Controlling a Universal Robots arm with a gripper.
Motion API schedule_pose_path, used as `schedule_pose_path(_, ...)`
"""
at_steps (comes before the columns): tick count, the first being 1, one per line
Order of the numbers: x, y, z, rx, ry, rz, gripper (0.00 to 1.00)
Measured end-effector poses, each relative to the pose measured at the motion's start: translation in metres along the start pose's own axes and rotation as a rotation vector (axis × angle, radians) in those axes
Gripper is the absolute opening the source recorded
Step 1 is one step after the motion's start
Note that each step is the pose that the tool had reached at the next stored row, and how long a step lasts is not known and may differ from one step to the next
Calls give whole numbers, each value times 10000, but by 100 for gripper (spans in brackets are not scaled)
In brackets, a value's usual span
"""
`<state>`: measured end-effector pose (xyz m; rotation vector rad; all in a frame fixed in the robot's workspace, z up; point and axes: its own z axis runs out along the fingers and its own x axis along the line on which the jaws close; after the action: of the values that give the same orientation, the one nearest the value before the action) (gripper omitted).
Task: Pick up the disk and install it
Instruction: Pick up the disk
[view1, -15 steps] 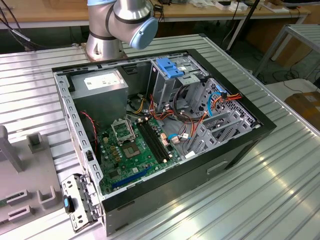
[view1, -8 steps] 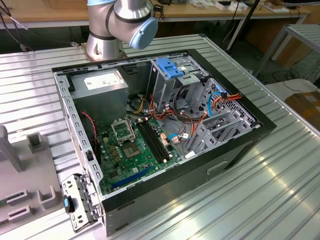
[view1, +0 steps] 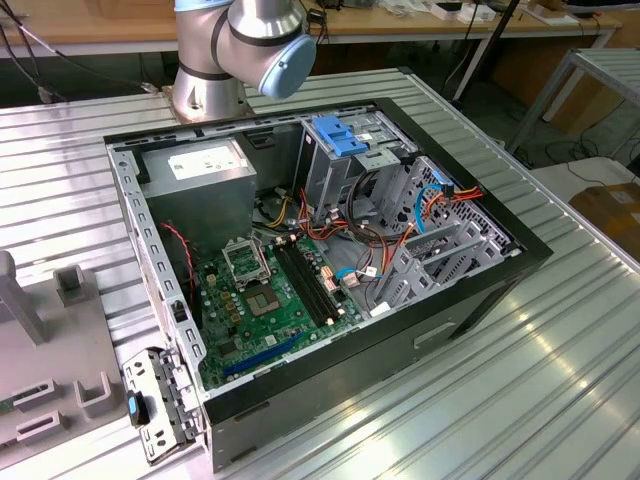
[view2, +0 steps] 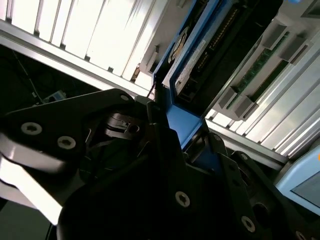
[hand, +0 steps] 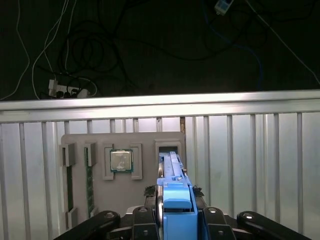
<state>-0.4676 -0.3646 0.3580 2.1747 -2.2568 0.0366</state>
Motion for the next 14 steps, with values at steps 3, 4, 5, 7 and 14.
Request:
schedule_pose_path(3, 1, -1, -55, -1, 0, 0, 37)
schedule_pose_path(4, 1, -1, -70, 1, -1, 0, 37)
schedule_pose_path(5, 2, -1, -96, 0, -2, 0, 37)
schedule_pose_path(7, 2, -2, -130, 0, -4, 0, 37)
schedule_pose_path(14, 4, -3, -222, -3, -4, 1, 37)
